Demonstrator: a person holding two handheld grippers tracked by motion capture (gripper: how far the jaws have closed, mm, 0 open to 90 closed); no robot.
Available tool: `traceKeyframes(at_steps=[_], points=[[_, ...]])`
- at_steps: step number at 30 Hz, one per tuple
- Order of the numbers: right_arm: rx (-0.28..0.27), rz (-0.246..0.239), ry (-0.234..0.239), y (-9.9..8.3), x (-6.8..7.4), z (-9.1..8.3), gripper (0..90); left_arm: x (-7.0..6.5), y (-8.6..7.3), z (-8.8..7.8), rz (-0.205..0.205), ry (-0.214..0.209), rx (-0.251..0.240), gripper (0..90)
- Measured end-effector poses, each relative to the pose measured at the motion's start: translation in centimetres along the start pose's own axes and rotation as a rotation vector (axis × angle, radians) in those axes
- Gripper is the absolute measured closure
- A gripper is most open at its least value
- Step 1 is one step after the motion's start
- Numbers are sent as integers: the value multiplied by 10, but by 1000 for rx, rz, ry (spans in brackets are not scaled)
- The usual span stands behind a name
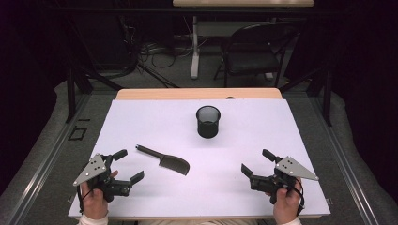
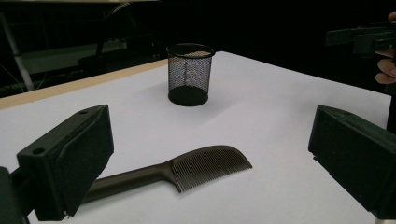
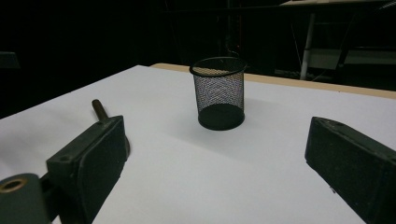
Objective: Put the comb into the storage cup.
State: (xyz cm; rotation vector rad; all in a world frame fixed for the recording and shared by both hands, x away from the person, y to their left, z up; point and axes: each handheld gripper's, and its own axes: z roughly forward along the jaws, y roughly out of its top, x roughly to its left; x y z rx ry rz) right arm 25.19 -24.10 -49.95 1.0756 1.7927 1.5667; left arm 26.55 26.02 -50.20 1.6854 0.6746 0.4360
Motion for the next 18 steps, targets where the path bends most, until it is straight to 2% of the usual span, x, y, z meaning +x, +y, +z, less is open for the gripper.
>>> traceKeyframes(at_steps=[3,5,8,10,16,18], points=[[16,-3,-6,-2,-2,2,55,1,-1,1,-11,5,-1,3],[34,6,-3,-3,-2,2,54,1,-1,2,-17,12,7,3],[32,26,-1,-4,-4,5,53,2,-2,2,-33,25,6,3],[37,27,-9,-5,-5,6,54,3,-3,3,-43,22,17,3],[48,48,10,-7,-7,9,54,4,-3,4,-73,0,33,3],[55,45,8,-7,-7,10,55,4,-3,5,-72,14,46,3]])
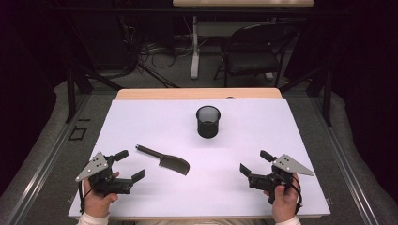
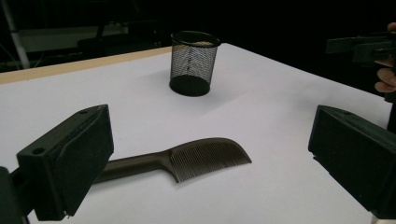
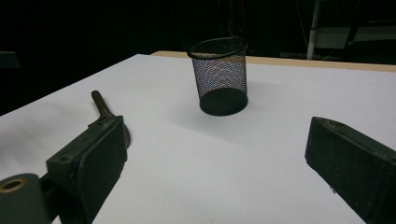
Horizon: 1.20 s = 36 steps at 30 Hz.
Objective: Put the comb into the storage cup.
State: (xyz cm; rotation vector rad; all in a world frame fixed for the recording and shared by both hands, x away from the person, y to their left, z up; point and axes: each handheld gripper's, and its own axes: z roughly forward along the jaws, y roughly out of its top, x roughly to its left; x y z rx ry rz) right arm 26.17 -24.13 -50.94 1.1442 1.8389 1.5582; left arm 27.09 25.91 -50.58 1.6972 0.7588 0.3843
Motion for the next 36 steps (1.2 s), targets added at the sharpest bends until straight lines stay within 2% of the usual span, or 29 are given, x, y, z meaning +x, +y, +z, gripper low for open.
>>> traceKeyframes(at_steps=[5,8,13,18,22,24,30,36], points=[[2,-7,7,0,2,1,56,-1,0,-1,-6,33,25,3],[9,-16,8,0,4,2,57,-2,3,-3,-4,47,16,5],[9,-24,12,0,4,4,60,-1,7,-7,-22,61,17,14],[22,-26,17,-1,4,5,61,5,9,-10,-37,88,23,74],[24,-25,12,-1,3,6,65,6,9,-12,-59,85,25,107],[25,-28,7,-1,3,5,66,4,10,-13,-66,85,22,152],[30,-29,0,-1,3,4,66,3,17,-12,-64,99,42,173],[28,-20,-16,-1,2,3,67,2,27,-8,-62,90,73,250]])
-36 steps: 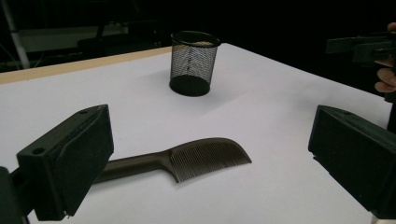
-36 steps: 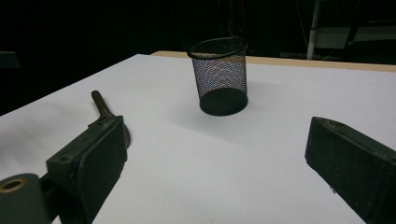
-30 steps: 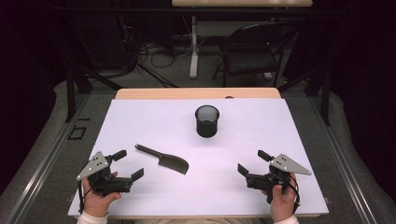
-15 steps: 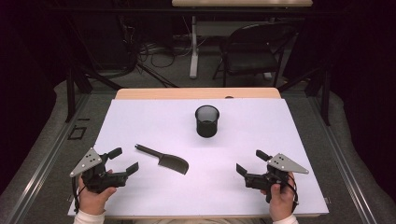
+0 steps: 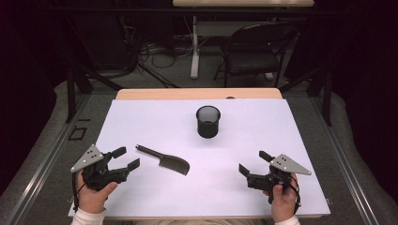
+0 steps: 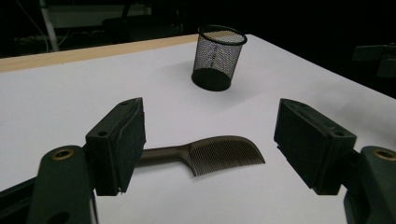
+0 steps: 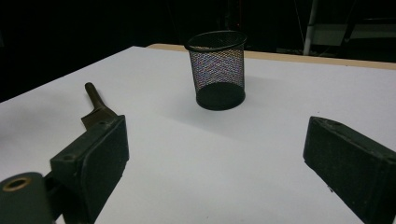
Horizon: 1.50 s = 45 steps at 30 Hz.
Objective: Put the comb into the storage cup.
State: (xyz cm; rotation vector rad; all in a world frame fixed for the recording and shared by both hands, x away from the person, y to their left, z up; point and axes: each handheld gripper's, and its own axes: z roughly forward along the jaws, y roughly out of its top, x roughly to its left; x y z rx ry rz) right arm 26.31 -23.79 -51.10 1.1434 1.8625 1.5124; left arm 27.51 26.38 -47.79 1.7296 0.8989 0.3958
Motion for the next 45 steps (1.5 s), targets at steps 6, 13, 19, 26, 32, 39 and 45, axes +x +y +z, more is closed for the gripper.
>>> traceKeyframes(at_steps=[6,13,19,26,32,39,45], points=[[11,-7,2,-1,0,2,67,-1,8,4,-2,-17,25,311],[21,-18,5,-2,0,4,67,-2,22,15,18,-26,90,334],[26,-19,11,-3,0,5,70,-1,30,24,32,-15,124,360],[28,-12,12,-3,0,5,73,1,37,32,46,8,161,416],[34,-19,12,-3,0,6,75,4,44,37,43,30,173,423],[42,-17,13,-4,0,6,77,10,48,42,34,54,194,449],[39,-14,18,-4,-1,7,79,15,52,48,23,60,236,496]])
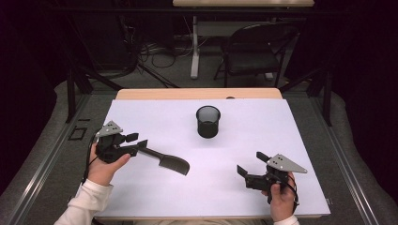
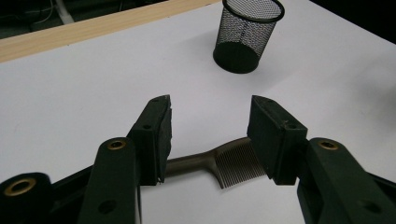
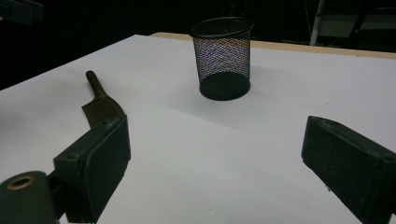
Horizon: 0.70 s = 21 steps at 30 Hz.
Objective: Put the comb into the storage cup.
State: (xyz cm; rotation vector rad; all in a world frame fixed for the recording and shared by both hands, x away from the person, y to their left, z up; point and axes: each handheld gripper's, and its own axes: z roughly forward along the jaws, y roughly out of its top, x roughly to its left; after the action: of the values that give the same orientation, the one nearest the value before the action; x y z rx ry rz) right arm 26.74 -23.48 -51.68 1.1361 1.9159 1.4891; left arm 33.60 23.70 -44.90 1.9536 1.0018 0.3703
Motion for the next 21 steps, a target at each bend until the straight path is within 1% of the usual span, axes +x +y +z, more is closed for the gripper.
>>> traceKeyframes(at_steps=[2,3,4,5,8,9,10,14,15,18,20,21], points=[[0,0,0,0,0,0,80,1,1,1,1,3,6,497],[1,2,0,0,0,0,79,2,2,2,0,24,14,497],[1,2,0,0,0,0,79,2,2,2,0,24,14,503],[-1,1,2,0,0,1,80,4,4,4,0,34,23,509],[0,-3,1,0,0,1,80,6,6,6,-4,40,38,520],[0,-2,2,-1,0,1,80,7,7,8,-3,44,55,548],[0,-1,3,-1,0,1,81,8,8,9,-1,47,63,558],[1,-1,3,-1,0,1,82,10,9,12,-4,57,77,570],[6,0,3,-1,0,1,84,11,10,14,-3,65,88,575],[10,1,4,-1,0,2,87,13,11,19,-13,72,107,620],[12,5,5,-1,0,2,88,14,11,20,-14,78,112,634],[14,7,7,-1,0,2,89,15,11,22,-14,87,118,637]])
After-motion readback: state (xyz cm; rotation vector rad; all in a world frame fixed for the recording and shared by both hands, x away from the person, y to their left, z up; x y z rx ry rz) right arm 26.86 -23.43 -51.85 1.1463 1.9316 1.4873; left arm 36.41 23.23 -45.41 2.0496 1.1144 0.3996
